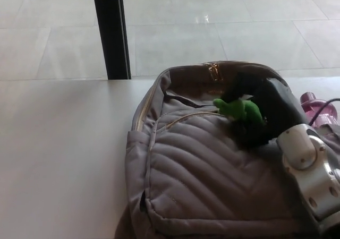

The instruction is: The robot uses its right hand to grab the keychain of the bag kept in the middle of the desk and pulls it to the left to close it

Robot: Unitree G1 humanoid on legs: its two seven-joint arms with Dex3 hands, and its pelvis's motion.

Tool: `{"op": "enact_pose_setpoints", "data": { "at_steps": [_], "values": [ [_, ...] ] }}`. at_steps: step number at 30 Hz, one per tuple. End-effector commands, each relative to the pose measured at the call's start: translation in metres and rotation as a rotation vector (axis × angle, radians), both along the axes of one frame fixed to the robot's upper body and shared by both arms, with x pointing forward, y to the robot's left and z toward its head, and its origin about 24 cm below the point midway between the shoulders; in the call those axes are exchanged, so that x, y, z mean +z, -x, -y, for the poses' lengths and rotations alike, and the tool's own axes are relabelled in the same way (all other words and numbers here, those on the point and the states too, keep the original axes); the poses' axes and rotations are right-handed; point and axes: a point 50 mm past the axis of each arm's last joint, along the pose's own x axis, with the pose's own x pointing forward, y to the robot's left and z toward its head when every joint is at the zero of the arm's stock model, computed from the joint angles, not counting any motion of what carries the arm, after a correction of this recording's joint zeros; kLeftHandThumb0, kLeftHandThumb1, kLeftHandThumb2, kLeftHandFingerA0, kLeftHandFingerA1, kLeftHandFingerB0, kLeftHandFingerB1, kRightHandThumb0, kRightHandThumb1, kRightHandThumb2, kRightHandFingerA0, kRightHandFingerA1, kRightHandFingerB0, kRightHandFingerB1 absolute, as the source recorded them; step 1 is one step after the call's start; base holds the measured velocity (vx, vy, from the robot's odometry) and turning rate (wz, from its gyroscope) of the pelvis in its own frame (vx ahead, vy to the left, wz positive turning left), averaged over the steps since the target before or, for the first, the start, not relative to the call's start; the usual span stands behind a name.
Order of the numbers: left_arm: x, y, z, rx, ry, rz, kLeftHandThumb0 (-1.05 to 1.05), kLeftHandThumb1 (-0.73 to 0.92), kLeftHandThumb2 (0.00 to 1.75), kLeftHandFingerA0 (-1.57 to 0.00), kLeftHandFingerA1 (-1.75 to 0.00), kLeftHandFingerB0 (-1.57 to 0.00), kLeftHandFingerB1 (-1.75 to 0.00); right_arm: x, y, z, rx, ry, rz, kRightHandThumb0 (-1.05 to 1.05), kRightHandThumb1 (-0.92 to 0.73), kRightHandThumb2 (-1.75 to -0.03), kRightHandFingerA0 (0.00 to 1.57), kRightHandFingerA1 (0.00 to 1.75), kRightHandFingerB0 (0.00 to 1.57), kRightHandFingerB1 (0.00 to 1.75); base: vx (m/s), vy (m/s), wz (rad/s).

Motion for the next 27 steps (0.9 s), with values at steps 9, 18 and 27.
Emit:
{"op": "enact_pose_setpoints", "data": {
  "at_steps": [9,18,27],
  "values": [
    [0.004,-0.005,-0.004,-0.003,-0.018,0.016,-0.87,0.9,0.66,-0.49,-0.65,-0.39,-0.47,0.0,0.009,-0.051,0.207,0.209,-0.066,-0.28,-0.7,-0.81,0.96,1.51,0.7,0.63,0.0,0.0,0.0],
    [0.002,-0.009,0.0,0.009,-0.017,0.031,-0.89,0.92,0.72,-0.47,-0.7,-0.36,-0.51,-0.014,0.017,-0.079,0.26,0.191,-0.069,-0.22,-0.62,-1.04,0.82,1.75,0.73,1.62,0.0,0.0,0.0],
    [0.0,-0.015,0.004,-0.006,-0.025,0.039,-0.91,0.92,0.71,-0.5,-0.71,-0.4,-0.53,-0.001,0.012,-0.112,0.291,0.215,-0.037,-0.19,-0.57,-1.02,0.88,1.75,0.77,1.47,0.0,0.0,0.0]
  ]
}}
